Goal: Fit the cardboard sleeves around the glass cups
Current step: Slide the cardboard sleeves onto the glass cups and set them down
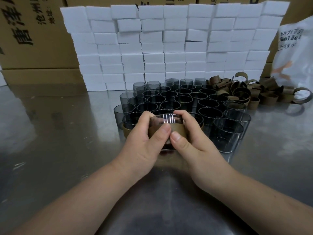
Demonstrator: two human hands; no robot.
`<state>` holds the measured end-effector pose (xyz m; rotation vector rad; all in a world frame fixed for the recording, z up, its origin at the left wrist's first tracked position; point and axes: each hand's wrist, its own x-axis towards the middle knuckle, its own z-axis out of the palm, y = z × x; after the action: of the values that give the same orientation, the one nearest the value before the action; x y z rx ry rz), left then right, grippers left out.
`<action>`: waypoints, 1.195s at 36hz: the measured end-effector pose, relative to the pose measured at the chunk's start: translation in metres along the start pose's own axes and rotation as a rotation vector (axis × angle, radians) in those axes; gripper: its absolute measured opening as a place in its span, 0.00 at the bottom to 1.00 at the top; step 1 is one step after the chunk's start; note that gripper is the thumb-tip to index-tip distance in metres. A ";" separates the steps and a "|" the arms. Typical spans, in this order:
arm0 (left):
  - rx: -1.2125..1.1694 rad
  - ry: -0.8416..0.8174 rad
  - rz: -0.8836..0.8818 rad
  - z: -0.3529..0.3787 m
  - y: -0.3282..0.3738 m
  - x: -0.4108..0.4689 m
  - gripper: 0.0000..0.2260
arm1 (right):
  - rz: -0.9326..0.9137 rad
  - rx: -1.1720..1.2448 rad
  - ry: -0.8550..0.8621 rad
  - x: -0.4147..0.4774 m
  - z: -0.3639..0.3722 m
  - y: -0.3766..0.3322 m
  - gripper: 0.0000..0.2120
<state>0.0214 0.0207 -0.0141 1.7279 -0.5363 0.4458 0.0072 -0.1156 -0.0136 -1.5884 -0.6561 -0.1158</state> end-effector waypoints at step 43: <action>0.038 -0.023 -0.047 -0.001 -0.007 -0.001 0.12 | 0.118 -0.169 0.141 0.004 0.002 0.012 0.13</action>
<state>0.0245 0.0228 -0.0202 1.7806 -0.5059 0.4057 0.0157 -0.1119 -0.0222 -1.7603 -0.4511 -0.1980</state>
